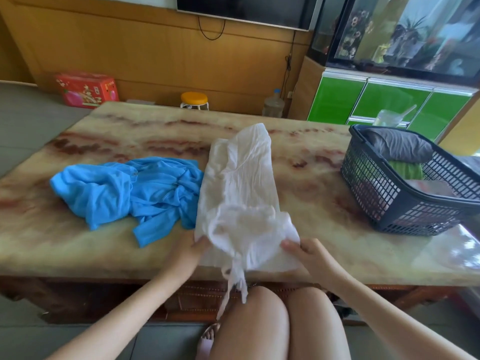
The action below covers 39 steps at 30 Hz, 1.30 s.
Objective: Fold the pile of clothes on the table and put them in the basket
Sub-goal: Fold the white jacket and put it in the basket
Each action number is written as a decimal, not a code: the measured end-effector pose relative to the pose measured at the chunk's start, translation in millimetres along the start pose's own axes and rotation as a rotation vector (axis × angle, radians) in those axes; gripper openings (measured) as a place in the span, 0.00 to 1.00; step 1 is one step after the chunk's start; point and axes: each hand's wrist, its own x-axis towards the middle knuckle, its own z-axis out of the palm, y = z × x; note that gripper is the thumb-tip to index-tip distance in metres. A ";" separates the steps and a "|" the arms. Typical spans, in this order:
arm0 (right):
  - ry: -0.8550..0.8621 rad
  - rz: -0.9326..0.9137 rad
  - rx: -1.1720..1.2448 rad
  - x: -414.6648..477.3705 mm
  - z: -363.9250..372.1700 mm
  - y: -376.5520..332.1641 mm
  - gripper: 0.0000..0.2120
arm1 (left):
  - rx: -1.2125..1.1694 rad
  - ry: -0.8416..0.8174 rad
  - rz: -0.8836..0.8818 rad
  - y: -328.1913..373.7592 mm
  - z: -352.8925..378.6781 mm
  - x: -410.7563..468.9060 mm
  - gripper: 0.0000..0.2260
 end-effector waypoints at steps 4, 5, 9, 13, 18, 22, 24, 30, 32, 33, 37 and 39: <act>0.148 0.230 -0.019 28.0 17.9 0.3 0.22 | 0.064 0.040 -0.402 11.8 18.4 29.2 0.12; 0.168 0.253 -0.098 30.3 22.3 3.5 0.23 | 0.128 0.050 -0.429 6.4 19.3 32.2 0.14; 0.301 0.210 -0.236 26.7 30.7 5.0 0.18 | 0.351 0.233 -0.118 -9.6 11.3 25.1 0.23; 0.373 -0.165 -0.449 17.7 34.9 9.8 0.21 | 0.709 0.205 0.607 -14.3 1.4 6.9 0.23; -0.030 -0.660 -0.616 13.5 17.9 24.9 0.16 | 0.723 -0.299 0.507 -30.3 -22.0 4.2 0.25; -0.216 -0.546 -0.706 11.0 0.4 41.7 0.39 | 0.899 -0.373 0.604 -43.1 -36.8 10.5 0.37; -0.152 -0.576 -0.701 14.1 0.2 49.7 0.36 | 0.903 -0.327 0.596 -50.1 -39.8 14.9 0.36; -0.038 -0.535 -0.568 28.0 0.0 47.8 0.24 | 0.798 -0.189 0.553 -45.6 -37.7 24.3 0.24; 0.077 -0.440 -0.498 33.7 -3.5 32.9 0.08 | 0.732 -0.091 0.453 -29.4 -34.7 26.6 0.13; 0.079 -0.360 -0.404 34.8 -6.8 22.4 0.08 | 0.651 -0.050 0.391 -18.4 -32.0 26.4 0.22; -0.024 -0.057 0.019 33.5 -19.3 -3.3 0.23 | 0.409 0.002 0.178 11.3 -17.9 21.2 0.23; -0.009 0.028 0.010 35.3 -19.1 -5.6 0.22 | 0.431 0.054 0.116 12.4 -11.5 24.2 0.23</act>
